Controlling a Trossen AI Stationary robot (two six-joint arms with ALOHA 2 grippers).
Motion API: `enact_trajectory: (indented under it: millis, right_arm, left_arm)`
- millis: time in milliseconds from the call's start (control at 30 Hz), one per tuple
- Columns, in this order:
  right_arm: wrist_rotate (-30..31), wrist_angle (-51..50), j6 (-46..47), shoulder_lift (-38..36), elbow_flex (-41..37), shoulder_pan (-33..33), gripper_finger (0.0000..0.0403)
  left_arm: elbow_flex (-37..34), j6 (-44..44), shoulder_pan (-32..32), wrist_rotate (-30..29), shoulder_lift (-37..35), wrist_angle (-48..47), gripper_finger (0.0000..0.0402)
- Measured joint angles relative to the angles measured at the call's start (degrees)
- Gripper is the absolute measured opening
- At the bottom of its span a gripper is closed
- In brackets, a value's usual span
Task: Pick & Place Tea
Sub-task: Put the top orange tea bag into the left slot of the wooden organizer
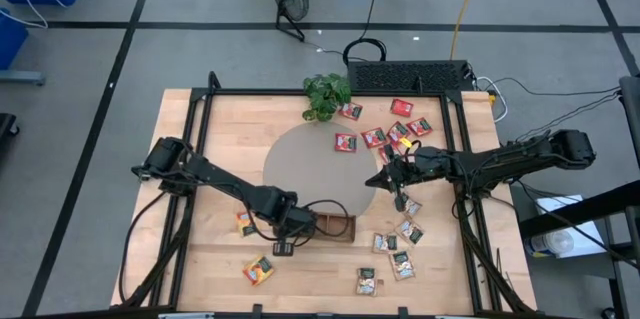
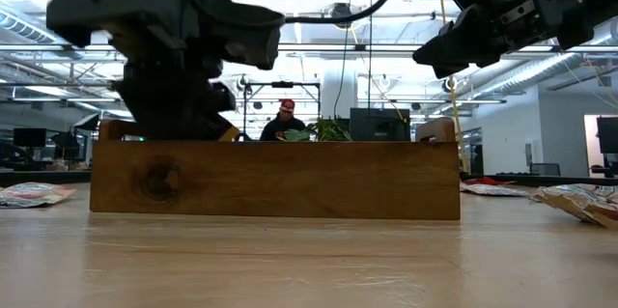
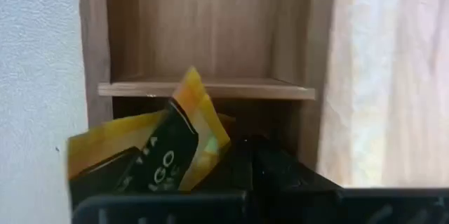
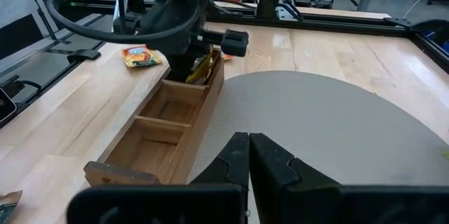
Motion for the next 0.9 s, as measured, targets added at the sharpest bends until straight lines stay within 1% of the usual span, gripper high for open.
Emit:
enact_trajectory:
  millis: [67, 300, 400, 567, 800, 900]
  right_arm:
    - [0.0, 0.0, 0.0, 0.0, 0.0, 0.0, 0.0]
    - [0.0, 0.0, 0.2, 0.0, 0.0, 0.0, 0.0]
    - [0.0, 0.0, 0.2, 0.0, 0.0, 0.0, 0.0]
    - [0.0, 0.0, 0.2, 0.0, 0.0, 0.0, 0.0]
    - [0.0, 0.0, 0.2, 0.0, 0.0, 0.0, 0.0]
    - [0.0, 0.0, 0.2, 0.0, 0.0, 0.0, 0.0]
  left_arm:
    - [-1.0, -0.3, 0.0, -1.4, 0.0, 1.6, 0.0003]
    - [-1.2, -2.1, 0.0, -10.3, 0.0, 1.7, 0.0006]
    - [-1.2, -3.2, 0.0, -12.7, 0.0, 1.7, 0.0003]
    - [-1.2, -3.6, 0.0, -12.9, 0.0, 3.2, 0.0016]
    - [-1.2, -2.9, 0.0, -12.6, -1.3, 5.0, 0.0004]
    - [-1.2, -3.0, 0.0, -12.5, -1.9, 4.5, 0.0014]
